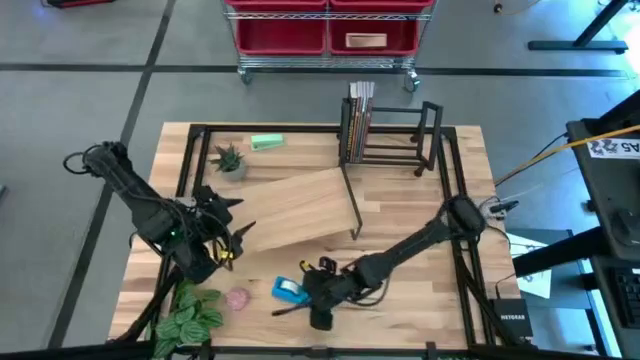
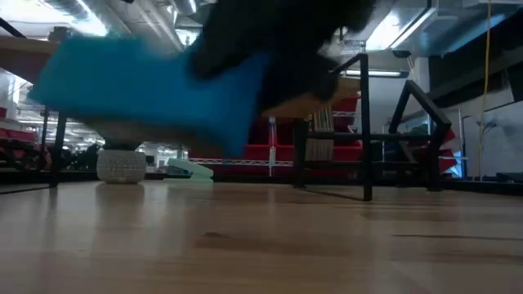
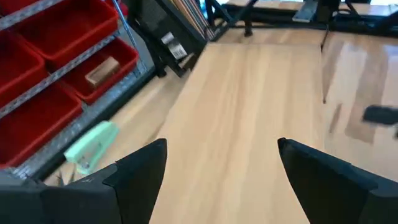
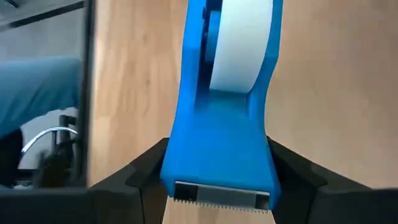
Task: Stock shelves
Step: Remove the blue tape dispenser from under the shelf, then remove the green stapler from under the shelf
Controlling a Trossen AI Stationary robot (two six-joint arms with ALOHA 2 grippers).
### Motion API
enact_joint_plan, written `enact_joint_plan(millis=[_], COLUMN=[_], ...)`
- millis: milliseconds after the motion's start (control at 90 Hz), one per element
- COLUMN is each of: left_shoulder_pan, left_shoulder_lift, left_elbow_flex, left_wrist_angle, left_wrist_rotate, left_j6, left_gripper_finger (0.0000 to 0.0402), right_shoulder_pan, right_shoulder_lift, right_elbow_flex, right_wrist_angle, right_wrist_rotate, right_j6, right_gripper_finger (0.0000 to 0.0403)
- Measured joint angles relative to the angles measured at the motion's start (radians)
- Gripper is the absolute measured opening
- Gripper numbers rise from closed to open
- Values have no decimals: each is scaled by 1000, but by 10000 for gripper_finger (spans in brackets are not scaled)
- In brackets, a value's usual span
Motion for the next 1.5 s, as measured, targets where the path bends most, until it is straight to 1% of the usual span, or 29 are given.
enact_joint_plan(millis=[167, 256, 422, 589, 667, 756, 867, 922, 989, 1056, 1178, 1222, 1267, 1322, 1367, 1433, 1500], left_shoulder_pan=[0, 0, 2, 2, 2, 2, 24, 53, 119, 203, 396, 485, 581, 713, 833, 1009, 1178], left_shoulder_lift=[2, 2, 2, 2, 2, 2, 2, -4, -10, -13, -16, -17, -18, -18, -17, -8, 12], left_elbow_flex=[0, 0, 0, 0, 0, 0, 0, 0, 10, 31, 82, 104, 124, 140, 148, 159, 161], left_wrist_angle=[-2, -1, 0, -1, -1, -1, 2, 11, 40, 110, 304, 375, 462, 566, 634, 705, 744], left_wrist_rotate=[25, 29, 27, 20, 20, 20, 21, 40, 93, 142, 182, 202, 243, 336, 443, 623, 756], left_j6=[-8, -8, -8, -13, -14, -15, -14, 4, 90, 230, 586, 723, 855, 1003, 1086, 1147, 1178], left_gripper_finger=[299, 299, 299, 299, 299, 299, 299, 299, 299, 299, 299, 299, 299, 299, 299, 299, 299], right_shoulder_pan=[-24, -26, -24, -24, -19, -8, 13, 23, 37, 49, 69, 73, 76, 77, 81, 82, 81], right_shoulder_lift=[86, 115, 154, 172, 169, 165, 152, 145, 139, 128, 116, 114, 114, 114, 114, 114, 116], right_elbow_flex=[128, 171, 200, 201, 203, 242, 318, 365, 423, 476, 549, 557, 558, 556, 543, 507, 467], right_wrist_angle=[-46, -79, -81, -76, -76, -91, -172, -255, -375, -512, -743, -816, -866, -940, -971, -980, -980], right_wrist_rotate=[6, 4, 22, 32, 50, 81, 156, 201, 256, 320, 439, 466, 483, 495, 509, 541, 555], right_j6=[-34, -33, -31, -26, -34, -74, -150, -183, -213, -220, -205, -183, -150, -95, -54, -17, -7], right_gripper_finger=[188, 191, 237, 247, 248, 250, 250, 251, 251, 251, 251, 252, 252, 252, 252, 252, 252])
